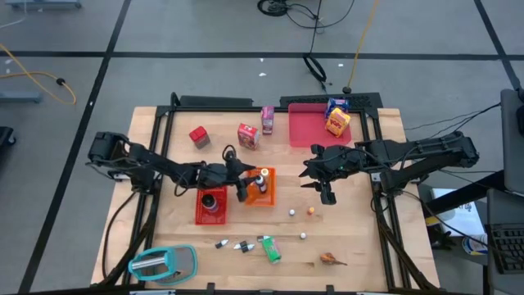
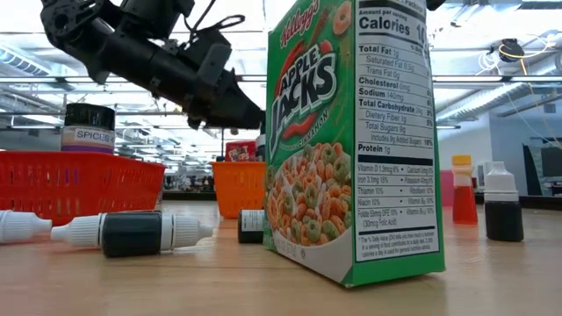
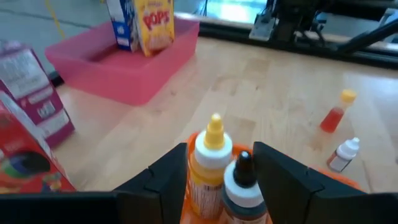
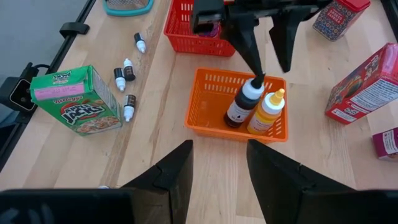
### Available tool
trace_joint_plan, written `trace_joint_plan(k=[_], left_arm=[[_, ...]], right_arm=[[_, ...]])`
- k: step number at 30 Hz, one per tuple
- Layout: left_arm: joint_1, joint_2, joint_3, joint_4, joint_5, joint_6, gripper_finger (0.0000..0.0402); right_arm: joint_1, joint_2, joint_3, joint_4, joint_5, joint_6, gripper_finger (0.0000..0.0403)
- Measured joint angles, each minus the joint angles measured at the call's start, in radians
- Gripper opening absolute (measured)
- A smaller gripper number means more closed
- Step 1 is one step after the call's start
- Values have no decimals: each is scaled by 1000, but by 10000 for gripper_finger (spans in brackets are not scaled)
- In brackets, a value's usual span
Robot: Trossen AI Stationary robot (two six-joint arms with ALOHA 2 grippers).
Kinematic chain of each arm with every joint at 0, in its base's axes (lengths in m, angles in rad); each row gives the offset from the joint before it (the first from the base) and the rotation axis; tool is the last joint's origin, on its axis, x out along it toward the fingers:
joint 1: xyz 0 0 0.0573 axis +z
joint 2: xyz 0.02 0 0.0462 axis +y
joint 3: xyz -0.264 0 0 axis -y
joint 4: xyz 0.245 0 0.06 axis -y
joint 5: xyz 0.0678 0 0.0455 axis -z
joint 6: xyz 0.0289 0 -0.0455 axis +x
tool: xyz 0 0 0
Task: Pick & Place Kitchen Items
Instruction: Put the large black food coloring bottle into the orange bin, then put the red seasoning can into the red bin
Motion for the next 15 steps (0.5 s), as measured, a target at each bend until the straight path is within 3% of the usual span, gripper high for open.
trace_joint_plan(k=[7,10,15], left_arm=[[0,-114,0,-17,-11,51,184],[-1,-186,0,-94,-119,56,184],[0,-301,-1,-359,-343,35,184]], right_arm=[[0,0,0,-1,0,0,141],[0,0,0,-1,0,0,141],[0,0,0,-11,0,0,141]])
